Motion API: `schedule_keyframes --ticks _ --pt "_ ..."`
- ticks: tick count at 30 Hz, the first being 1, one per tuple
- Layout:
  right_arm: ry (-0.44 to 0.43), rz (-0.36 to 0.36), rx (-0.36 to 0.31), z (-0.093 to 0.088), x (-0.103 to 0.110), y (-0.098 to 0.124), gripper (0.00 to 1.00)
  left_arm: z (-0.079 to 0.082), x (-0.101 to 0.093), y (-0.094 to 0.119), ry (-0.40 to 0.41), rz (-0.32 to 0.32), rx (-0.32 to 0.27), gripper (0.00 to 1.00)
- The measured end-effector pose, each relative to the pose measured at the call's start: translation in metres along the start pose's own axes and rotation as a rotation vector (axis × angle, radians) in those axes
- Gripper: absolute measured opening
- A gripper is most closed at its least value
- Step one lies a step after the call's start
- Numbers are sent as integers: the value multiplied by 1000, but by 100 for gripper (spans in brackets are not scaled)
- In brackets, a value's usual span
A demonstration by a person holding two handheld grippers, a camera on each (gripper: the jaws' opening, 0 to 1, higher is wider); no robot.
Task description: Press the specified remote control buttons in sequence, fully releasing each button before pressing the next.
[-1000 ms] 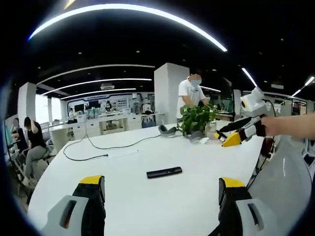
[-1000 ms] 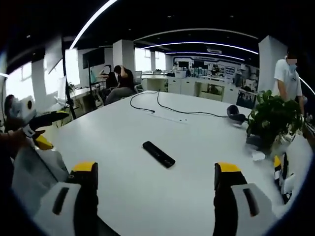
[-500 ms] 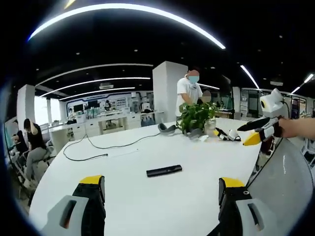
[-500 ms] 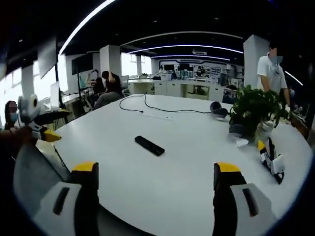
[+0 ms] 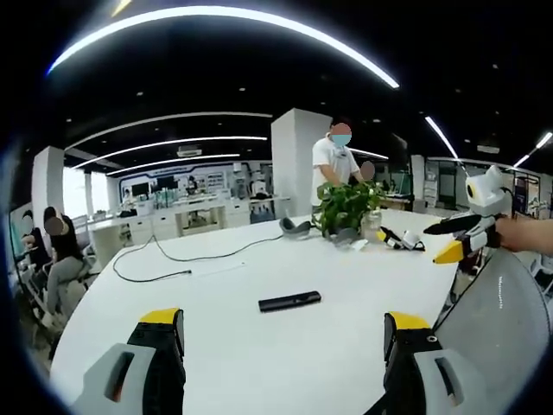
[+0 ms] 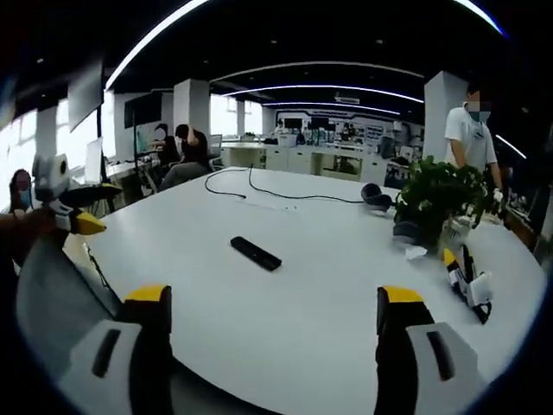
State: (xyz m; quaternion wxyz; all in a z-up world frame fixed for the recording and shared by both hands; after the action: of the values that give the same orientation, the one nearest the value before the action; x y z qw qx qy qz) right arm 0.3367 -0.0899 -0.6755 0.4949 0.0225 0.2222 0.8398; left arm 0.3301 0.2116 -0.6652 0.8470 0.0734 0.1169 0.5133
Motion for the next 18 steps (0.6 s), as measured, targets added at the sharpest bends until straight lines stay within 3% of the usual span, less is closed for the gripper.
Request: schedule_keyframes --ticks 9,18 --pt "-30 -8 -32 2 -5 2 100 -1 1 0 4 4 8 100" --pt "-25 -2 -16 -2 -4 0 100 -1 -2 -1 -6 -8 9 100"
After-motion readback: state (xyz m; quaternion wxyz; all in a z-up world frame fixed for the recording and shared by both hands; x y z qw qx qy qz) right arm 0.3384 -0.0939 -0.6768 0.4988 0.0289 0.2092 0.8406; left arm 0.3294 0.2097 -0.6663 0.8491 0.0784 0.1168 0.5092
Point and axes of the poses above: the point that each gripper's makers call its tool centre point, and the gripper's own axes: y roughly backward along the fingers, x roughly to its left, z roughly out of its top, the point moved 3 cm from there along y, roughly backward along the fingers, and after that the axes turned 10 degrees about y, right-handed, at the moved point
